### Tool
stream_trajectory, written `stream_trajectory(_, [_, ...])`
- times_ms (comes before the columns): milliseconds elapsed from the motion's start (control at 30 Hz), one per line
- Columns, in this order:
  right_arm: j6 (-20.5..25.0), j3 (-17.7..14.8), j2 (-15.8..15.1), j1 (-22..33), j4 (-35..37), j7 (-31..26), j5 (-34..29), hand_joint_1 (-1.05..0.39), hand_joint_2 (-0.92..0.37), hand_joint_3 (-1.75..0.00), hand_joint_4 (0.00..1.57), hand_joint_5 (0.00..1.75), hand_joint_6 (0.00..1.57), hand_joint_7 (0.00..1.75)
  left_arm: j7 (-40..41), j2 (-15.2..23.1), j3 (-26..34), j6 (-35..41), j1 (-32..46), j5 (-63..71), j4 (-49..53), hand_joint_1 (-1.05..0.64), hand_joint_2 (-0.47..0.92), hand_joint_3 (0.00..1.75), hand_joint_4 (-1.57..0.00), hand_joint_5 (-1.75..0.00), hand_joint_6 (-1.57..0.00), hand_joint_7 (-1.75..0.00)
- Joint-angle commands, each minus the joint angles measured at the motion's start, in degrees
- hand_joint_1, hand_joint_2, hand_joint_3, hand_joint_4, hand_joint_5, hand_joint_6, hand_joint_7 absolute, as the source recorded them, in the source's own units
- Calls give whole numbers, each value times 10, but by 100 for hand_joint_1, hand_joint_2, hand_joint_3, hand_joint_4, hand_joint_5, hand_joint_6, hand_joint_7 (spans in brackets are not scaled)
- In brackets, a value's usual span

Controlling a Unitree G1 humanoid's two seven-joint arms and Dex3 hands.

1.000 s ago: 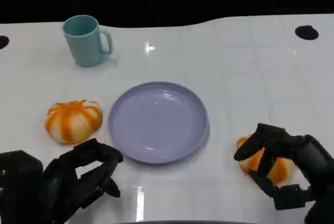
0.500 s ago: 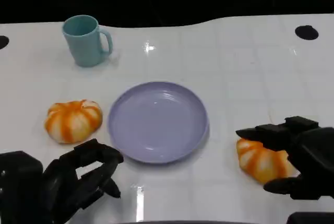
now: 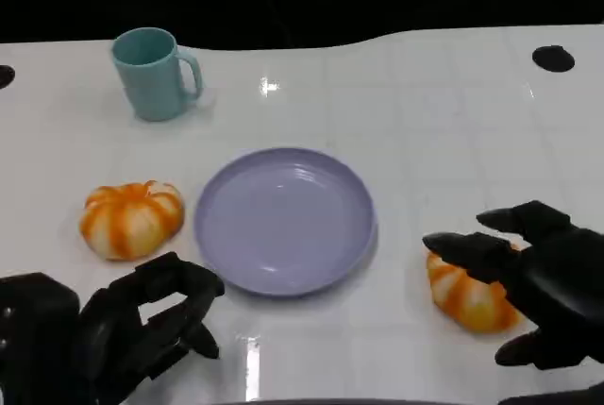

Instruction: Grasp the bread from the table and place it into the plate.

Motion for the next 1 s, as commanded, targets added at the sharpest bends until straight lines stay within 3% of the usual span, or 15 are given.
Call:
stream_trajectory(33, [8,20,-9,-25,36,-3,-36,-25,-63,0,3,47,37,3,-3,8,1,1,-1,0,-1,-48,92,40,-61,-173,-63,-131])
stream_trajectory(233, [6,48,-6,-63,102,-25,-65,-26,-64,-1,10,48,43,4,-5,6,1,-2,-1,-2,0,-47,92,41,-61,-173,-63,-131])
stream_trajectory(467, [16,81,-9,-111,185,-17,-78,-31,-69,-1,16,34,43,1,1,6,0,3,1,0,-5,-47,92,40,-61,-172,-64,-128])
stream_trajectory(1000, [14,126,-3,-184,324,-34,-57,-29,-74,-1,33,20,49,2,-1,7,-4,-2,3,1,-8,-48,92,40,-62,-172,-65,-127])
